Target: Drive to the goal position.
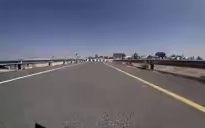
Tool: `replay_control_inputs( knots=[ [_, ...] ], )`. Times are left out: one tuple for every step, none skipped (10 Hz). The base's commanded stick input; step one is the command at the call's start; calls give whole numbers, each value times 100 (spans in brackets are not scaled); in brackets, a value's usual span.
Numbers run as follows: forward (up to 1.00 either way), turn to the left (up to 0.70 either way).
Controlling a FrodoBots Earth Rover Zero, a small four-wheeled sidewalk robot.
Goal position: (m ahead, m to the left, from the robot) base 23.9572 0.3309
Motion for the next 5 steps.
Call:
replay_control_inputs(
  knots=[
    [100, 0],
    [100, 0],
    [100, 0],
    [100, 0],
    [100, 0]
  ],
)
